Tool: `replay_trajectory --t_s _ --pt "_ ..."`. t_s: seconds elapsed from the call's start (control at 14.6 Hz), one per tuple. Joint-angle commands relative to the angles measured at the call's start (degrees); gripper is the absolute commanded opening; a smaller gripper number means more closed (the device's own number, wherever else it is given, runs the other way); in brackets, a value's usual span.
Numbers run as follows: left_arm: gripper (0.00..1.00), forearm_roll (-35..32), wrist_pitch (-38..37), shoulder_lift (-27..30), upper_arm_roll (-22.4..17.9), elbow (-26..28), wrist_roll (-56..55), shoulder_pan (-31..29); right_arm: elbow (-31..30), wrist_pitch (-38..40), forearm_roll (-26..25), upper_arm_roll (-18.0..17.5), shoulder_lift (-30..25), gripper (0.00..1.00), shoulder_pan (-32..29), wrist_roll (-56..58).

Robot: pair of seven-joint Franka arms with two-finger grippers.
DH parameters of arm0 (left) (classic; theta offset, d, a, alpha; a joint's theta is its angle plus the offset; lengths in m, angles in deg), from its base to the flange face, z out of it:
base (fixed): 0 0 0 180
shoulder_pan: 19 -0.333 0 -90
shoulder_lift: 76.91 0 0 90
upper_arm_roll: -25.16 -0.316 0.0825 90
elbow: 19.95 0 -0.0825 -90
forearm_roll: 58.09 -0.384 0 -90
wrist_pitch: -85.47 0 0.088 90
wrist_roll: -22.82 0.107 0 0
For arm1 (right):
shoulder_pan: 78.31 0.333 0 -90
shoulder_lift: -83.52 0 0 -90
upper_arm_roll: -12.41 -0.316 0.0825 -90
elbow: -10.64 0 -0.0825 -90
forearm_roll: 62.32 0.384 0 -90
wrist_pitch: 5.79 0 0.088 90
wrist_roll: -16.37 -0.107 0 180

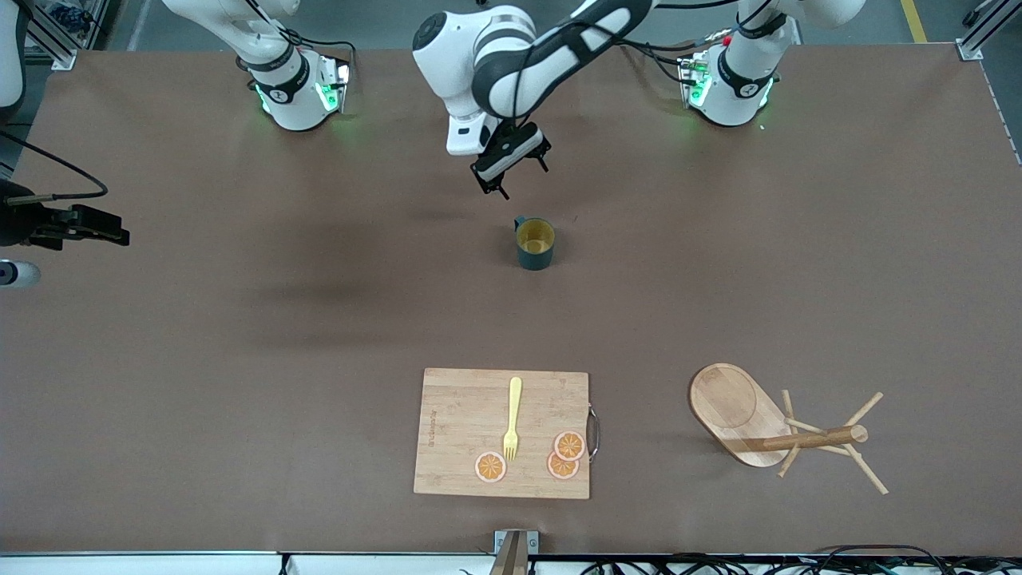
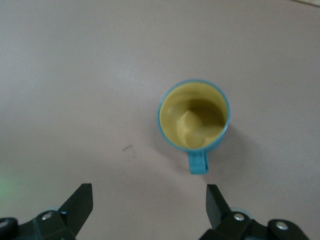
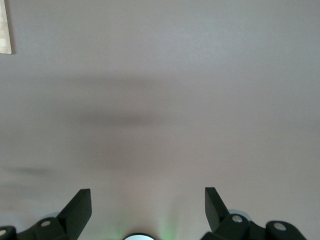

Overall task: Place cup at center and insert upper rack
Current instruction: 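Move the left gripper above the teal mug while the right retracts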

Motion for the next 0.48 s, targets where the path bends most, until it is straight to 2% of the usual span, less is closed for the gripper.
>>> replay_trajectory --t_s 0.0,0.21,0.41 --pt "0.97 -5.2 -0.4 -3.7 -0.4 -1.6 -6.9 2.8 -1.3 0.9 0.3 -0.5 -3.0 1.0 -0.6 -1.1" --pt "0.87 -10.9 -0.4 -7.3 -0.9 -3.2 -14.0 5.2 -7.0 -0.8 0.4 -0.7 -8.2 1.0 -1.3 -2.2" --pt "0.79 -14.8 -0.4 -8.6 -6.1 -3.4 -16.8 10.0 -8.9 0.7 0.7 -0.7 -11.2 1.0 -1.6 -3.8"
